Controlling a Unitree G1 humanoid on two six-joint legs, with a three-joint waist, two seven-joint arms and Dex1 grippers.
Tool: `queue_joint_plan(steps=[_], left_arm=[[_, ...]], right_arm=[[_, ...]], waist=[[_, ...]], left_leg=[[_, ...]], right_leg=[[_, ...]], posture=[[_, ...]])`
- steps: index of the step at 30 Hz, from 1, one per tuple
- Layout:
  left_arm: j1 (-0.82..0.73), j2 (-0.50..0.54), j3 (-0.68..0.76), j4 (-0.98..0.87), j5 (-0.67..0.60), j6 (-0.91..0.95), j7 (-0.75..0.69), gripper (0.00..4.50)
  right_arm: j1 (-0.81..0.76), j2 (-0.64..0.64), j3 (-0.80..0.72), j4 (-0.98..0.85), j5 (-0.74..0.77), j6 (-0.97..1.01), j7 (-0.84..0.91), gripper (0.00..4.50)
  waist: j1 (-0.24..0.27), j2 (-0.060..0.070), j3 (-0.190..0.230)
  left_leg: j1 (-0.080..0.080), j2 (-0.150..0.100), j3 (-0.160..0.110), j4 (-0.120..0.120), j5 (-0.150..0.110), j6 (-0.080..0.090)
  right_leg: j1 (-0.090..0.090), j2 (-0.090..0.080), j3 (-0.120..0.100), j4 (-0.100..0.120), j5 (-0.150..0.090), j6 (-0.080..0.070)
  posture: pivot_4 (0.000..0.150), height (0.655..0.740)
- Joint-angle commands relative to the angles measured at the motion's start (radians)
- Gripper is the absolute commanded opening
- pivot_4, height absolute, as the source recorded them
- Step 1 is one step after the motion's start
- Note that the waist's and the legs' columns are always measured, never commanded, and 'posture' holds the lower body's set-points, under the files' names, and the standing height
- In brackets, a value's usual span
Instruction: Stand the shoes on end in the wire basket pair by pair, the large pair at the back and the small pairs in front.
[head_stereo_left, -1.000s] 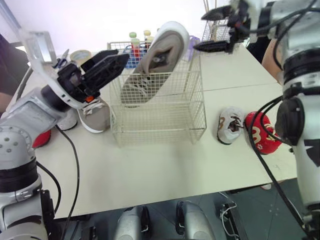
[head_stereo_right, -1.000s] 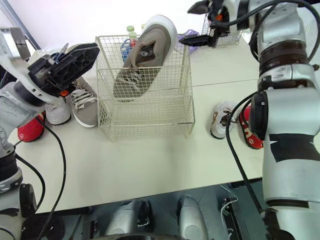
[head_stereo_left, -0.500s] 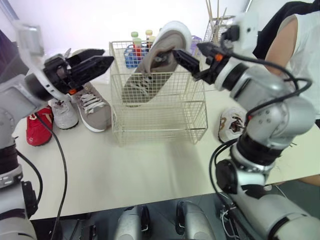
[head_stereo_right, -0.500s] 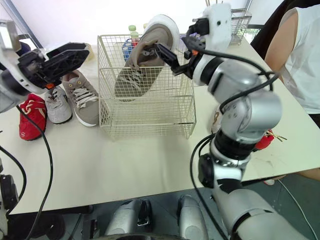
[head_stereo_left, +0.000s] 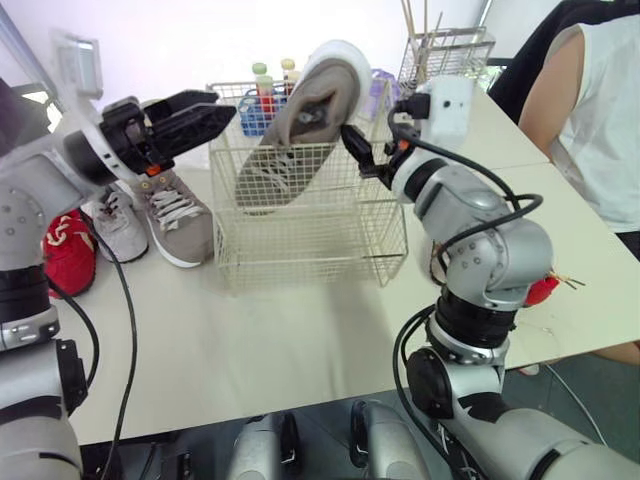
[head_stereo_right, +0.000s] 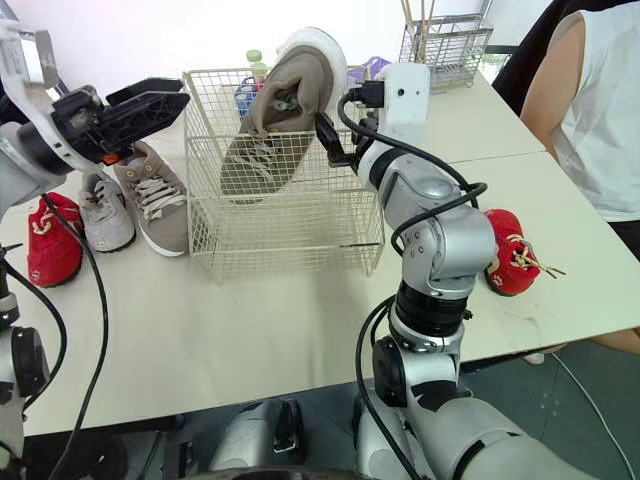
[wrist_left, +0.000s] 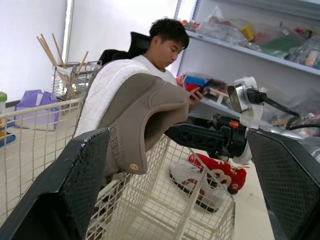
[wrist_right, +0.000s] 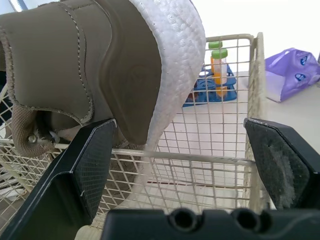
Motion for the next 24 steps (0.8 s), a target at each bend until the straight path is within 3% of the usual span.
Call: queue_joint_plan(steps=[1,10,24], left_arm=[[0.004,-0.004,0.060,-0.044,-0.004,-0.005,0.012,4.50],[0.009,-0.034,0.076,-0.067,0.004,-0.008,0.037,4.50],[-0.003,-0.054,0.074,-0.065,0.014,-0.009,0.043,4.50]], right_arm=[[-0.034,-0.033,0.048,-0.015,0.064,0.029,0.045,4.41],[-0.061,-0.037,0.036,-0.023,0.154,0.060,0.047,4.41],[-0.151,0.047,0.038,0.127,0.096,-0.100,-0.196,4.41]], waist=[[-0.001,0.000,0.000],[0.004,0.000,0.000],[0.003,0.000,0.000]], left_leg=[[0.000,0.000,0.000,0.000,0.000,0.000],[0.000,0.000,-0.001,0.000,0.000,0.000],[0.000,0.000,-0.001,0.000,0.000,0.000]], right_leg=[[0.000,0.000,0.000,0.000,0.000,0.000],[0.000,0.000,0.000,0.000,0.000,0.000],[0.000,0.000,0.000,0.000,0.000,0.000]], posture=[[0.150,0.7400],[0.150,0.7400],[0.150,0.7400]])
